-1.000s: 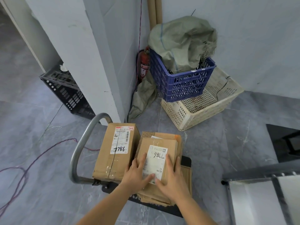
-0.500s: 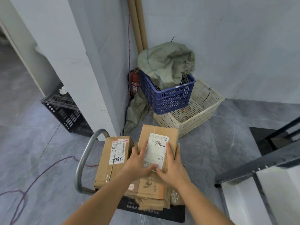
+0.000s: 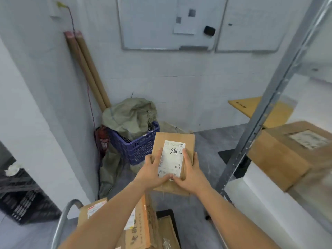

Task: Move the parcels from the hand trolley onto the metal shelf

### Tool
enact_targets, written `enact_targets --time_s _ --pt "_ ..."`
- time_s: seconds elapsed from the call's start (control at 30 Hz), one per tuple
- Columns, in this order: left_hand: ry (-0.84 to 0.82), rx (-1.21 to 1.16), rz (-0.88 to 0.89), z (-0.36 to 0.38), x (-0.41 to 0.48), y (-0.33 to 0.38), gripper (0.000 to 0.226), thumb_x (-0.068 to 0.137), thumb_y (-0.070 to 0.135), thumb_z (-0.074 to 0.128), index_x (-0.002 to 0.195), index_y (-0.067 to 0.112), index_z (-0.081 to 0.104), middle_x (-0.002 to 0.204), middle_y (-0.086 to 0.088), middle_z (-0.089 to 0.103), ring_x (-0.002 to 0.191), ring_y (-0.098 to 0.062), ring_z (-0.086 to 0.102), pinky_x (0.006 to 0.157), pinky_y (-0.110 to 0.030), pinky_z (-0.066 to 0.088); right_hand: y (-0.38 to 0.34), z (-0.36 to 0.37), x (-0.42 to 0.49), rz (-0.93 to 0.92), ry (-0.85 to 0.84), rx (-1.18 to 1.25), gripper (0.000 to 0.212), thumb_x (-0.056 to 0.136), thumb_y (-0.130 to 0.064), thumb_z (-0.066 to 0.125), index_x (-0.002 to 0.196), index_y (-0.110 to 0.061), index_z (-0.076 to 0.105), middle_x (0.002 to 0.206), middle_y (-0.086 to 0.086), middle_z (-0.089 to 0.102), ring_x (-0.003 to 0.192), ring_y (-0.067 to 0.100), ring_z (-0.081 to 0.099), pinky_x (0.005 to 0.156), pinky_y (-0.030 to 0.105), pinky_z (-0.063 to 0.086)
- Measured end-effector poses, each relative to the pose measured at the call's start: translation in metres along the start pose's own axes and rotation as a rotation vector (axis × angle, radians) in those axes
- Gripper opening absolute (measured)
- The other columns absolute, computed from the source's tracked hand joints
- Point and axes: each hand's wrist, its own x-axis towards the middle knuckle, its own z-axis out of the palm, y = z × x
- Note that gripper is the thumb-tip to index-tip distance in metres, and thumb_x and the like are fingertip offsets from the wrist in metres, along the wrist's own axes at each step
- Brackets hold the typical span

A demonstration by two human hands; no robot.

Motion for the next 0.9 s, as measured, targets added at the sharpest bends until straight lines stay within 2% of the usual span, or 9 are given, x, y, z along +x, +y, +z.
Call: enact_targets --time_s 0.17,0.27,0.4,0.53,0.67,0.73,0.8,0.83,0.9 --pt "-0.039 0.032 0.178 -0.003 0.021 0.088 0.104 0.078 0.060 0.060 0.149 0.028 -0.010 0.144 -0.015 0.015 0.131 -0.035 0.038 0.109 -0.041 0.035 0.036 -0.067 -0.033 0.109 0.158 0.026 0.103 0.081 -0.055 0.060 0.145 -0.035 -0.018 0.154 0.014 -0.026 0.127 0.031 0.047 0.099 0.036 0.042" --pt "-0.093 0.043 0.294 0.010 0.028 0.146 0.104 0.077 0.062 0.059 0.148 0.030 -0.010 0.144 -0.015 0.017 0.128 -0.036 0.041 0.108 -0.040 0.035 0.070 -0.102 -0.062 0.198 0.254 0.036 0.104 0.080 -0.056 0.060 0.145 -0.035 -0.019 0.155 0.013 -0.023 0.135 0.032 0.036 0.106 0.038 0.036" --pt "-0.158 0.041 0.430 0.032 0.027 0.225 0.100 0.082 0.054 0.061 0.150 0.027 -0.008 0.146 -0.017 0.016 0.131 -0.035 0.037 0.108 -0.036 0.031 0.119 -0.144 -0.101 0.296 0.386 0.019 0.105 0.077 -0.064 0.056 0.144 -0.036 -0.021 0.156 0.014 -0.013 0.143 0.033 0.018 0.111 0.043 0.031" --pt "-0.240 0.033 0.529 0.064 0.025 0.299 0.101 0.082 0.056 0.059 0.150 0.029 -0.010 0.149 -0.017 0.010 0.129 -0.035 0.042 0.107 -0.038 0.035 0.166 -0.185 -0.147 0.331 0.454 0.084 0.104 0.080 -0.055 0.061 0.146 -0.031 -0.016 0.157 0.008 0.000 0.138 0.028 0.030 0.109 0.038 0.036" --pt "-0.256 0.101 0.601 0.101 0.027 0.359 0.106 0.073 0.073 0.052 0.147 0.035 -0.014 0.146 -0.017 0.019 0.132 -0.036 0.034 0.110 -0.043 0.032 0.214 -0.213 -0.183 0.408 0.544 0.092 0.103 0.078 -0.052 0.064 0.147 -0.031 -0.009 0.154 0.012 0.001 0.131 0.030 0.039 0.104 0.036 0.041" --pt "-0.257 0.145 0.623 0.117 0.025 0.383 0.102 0.077 0.070 0.051 0.148 0.033 -0.012 0.145 -0.017 0.023 0.131 -0.035 0.036 0.107 -0.041 0.032 0.238 -0.220 -0.195 0.454 0.555 0.090 0.103 0.078 -0.053 0.064 0.147 -0.031 -0.009 0.154 0.014 0.002 0.130 0.033 0.040 0.104 0.040 0.042" --pt "-0.322 0.123 0.629 0.134 0.022 0.402 0.100 0.081 0.063 0.055 0.149 0.031 -0.010 0.146 -0.015 0.019 0.130 -0.035 0.038 0.107 -0.040 0.034 0.261 -0.222 -0.205 0.500 0.560 0.086 0.103 0.078 -0.055 0.063 0.147 -0.032 -0.011 0.155 0.014 0.001 0.131 0.034 0.040 0.104 0.042 0.043" --pt "-0.360 0.111 0.632 0.143 0.022 0.410 0.100 0.081 0.060 0.057 0.149 0.031 -0.010 0.148 -0.015 0.014 0.132 -0.036 0.036 0.110 -0.041 0.033 0.270 -0.221 -0.209 0.523 0.555 0.090 0.103 0.078 -0.055 0.063 0.146 -0.033 -0.011 0.155 0.015 0.001 0.131 0.035 0.040 0.104 0.043 0.043" --pt "-0.396 0.127 0.644 0.160 0.024 0.421 0.101 0.081 0.059 0.058 0.149 0.031 -0.011 0.153 -0.015 0.004 0.141 -0.038 0.019 0.115 -0.045 0.024 0.287 -0.219 -0.215 0.560 0.553 0.107 0.102 0.079 -0.052 0.063 0.147 -0.032 -0.010 0.153 0.016 0.004 0.129 0.034 0.042 0.103 0.042 0.043"
